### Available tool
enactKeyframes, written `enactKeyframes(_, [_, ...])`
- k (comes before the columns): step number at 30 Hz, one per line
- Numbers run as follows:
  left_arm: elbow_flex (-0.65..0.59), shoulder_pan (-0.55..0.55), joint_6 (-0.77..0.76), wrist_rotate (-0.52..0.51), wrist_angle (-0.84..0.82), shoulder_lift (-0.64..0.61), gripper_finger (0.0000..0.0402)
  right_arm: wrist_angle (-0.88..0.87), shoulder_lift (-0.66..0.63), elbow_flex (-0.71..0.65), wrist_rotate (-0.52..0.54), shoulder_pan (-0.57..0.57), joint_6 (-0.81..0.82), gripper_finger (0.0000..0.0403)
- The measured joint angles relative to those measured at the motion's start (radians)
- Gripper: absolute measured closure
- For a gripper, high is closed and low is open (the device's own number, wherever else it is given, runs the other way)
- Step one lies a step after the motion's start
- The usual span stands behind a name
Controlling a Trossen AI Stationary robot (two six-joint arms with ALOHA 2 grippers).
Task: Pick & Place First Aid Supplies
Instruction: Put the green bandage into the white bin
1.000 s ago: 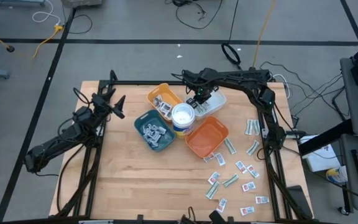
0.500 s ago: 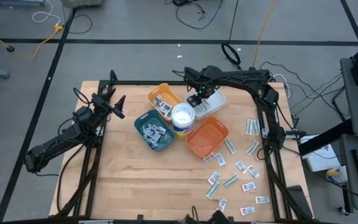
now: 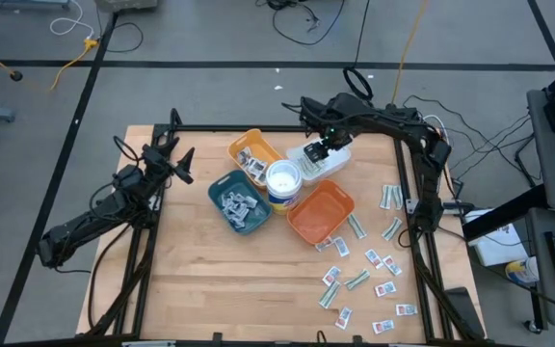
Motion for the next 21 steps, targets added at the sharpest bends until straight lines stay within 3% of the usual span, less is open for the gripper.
enactKeyframes(4, [0.000, 0.000, 0.000, 0.000, 0.000, 0.000, 0.0094, 0.040, -0.088, -0.162, -0.073, 0.025, 0.078, 0.0175])
enactKeyframes(11, [0.000, 0.000, 0.000, 0.000, 0.000, 0.000, 0.0094, 0.119, -0.294, -0.443, -0.105, 0.130, 0.220, 0.0179])
enactKeyframes(21, [0.000, 0.000, 0.000, 0.000, 0.000, 0.000, 0.0094, 0.109, -0.545, -0.687, -0.133, 0.299, 0.360, 0.0181])
